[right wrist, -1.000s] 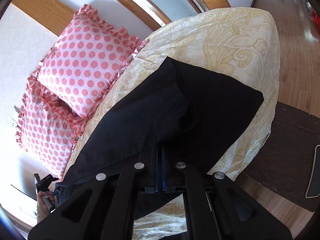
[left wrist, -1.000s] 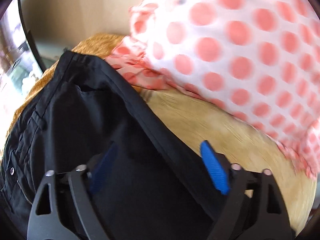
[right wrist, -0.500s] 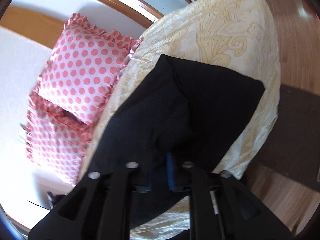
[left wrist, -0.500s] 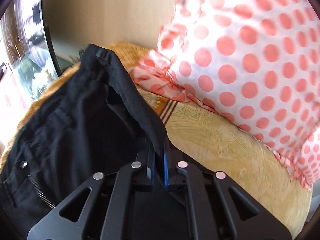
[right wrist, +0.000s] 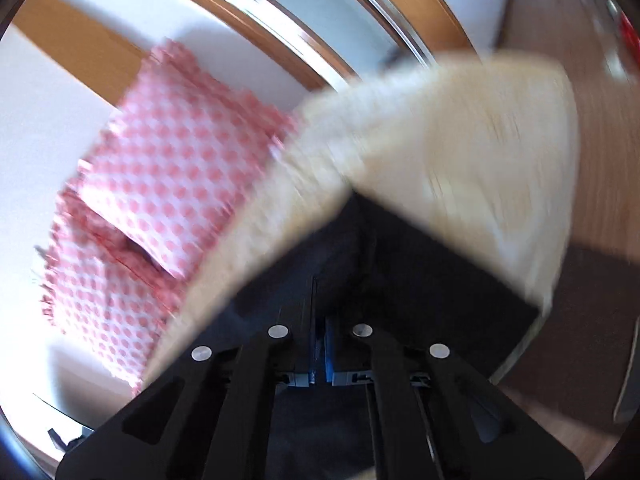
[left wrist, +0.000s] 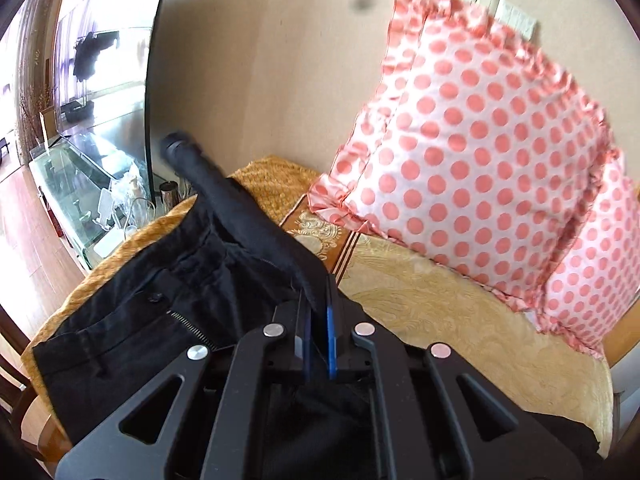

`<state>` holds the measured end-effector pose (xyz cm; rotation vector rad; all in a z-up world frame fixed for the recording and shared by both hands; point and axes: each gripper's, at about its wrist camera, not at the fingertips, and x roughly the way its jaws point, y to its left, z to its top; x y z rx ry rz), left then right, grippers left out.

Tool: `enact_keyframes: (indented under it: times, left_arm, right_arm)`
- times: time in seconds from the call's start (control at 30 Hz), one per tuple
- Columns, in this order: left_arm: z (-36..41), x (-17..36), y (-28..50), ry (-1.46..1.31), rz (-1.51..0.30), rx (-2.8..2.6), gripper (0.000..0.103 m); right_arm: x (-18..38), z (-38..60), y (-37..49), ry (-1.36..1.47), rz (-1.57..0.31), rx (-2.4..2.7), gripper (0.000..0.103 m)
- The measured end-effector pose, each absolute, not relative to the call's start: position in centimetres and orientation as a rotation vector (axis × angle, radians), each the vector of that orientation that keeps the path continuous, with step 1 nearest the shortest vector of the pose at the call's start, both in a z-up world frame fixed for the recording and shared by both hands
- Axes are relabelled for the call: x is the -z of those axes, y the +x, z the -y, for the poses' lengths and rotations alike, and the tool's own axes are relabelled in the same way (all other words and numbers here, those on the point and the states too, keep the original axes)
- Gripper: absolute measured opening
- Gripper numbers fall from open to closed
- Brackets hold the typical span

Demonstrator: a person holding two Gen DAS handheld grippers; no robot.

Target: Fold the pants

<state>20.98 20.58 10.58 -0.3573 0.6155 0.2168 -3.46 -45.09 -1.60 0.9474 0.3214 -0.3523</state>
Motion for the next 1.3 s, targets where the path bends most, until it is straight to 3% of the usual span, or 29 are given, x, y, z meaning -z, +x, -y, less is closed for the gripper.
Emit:
enact_keyframes:
  times: [0.1,0.27,0.5,0.57,0.6,0.63,0.7,0.8,1.0,1.13,1.3]
  left_arm:
    - [-20.1,-10.8,15.7,-0.352,-0.556,-0.206,0.005]
    - [-19.3,-7.1,6.8,-0.346,-0.538,-0.257,0.005]
    - [-19.6,-0.8,2.1,-0.364,-0.592,-0.361,0.007]
    - [-20.1,-0.4,1.6,-0.403,-0.587,-0.375,0.015]
    - [-20.4,-0.5,1.5,-0.420,-0.580,-0.380,0.024]
    - [-21.1,-0.6,1.2,-0.451,-0.568,-0.396,0.041]
    - [-22.5,-1.0,0.8,-0.498,-0.546,-0.424,0.058]
    - [-24.6,-1.4,0.7,-0.570,-0.530,-0.428,0.068]
    - [-28.1,-1.0,1.0,-0.670,-0.564,-0.470,0.069]
    - [-31.2,-0.3,0.7,-0.808,-0.560,-0.520,0.062]
    - [-34.1,-0.3,2.6,-0.790,-0.618,-0.523,0.062]
  right_arm:
    - [0.1,45.7,-5.2,0.888,-0.276,0.388,0.003]
    - [3.2,46.7,-5.8,0.894,-0.398,0.457,0.003]
    - [6.7,46.8,-6.1,0.931,-0.464,0.497,0.003]
    - [6.5,46.7,-6.0,0.920,-0.465,0.498,0.003]
    - [6.4,46.6,-6.1,0.920,-0.465,0.495,0.003]
    - [6.3,46.7,-6.2,0.920,-0.464,0.493,0.003]
    - [6.4,46.8,-6.3,0.928,-0.465,0.488,0.003]
    - [6.5,47.0,-6.1,0.946,-0.461,0.487,0.003]
    - [6.3,47.4,-5.5,0.940,-0.456,0.507,0.003]
    - [6.5,47.4,-5.6,0.950,-0.454,0.504,0.003]
    - [6.4,47.3,-5.4,0.942,-0.461,0.506,0.003]
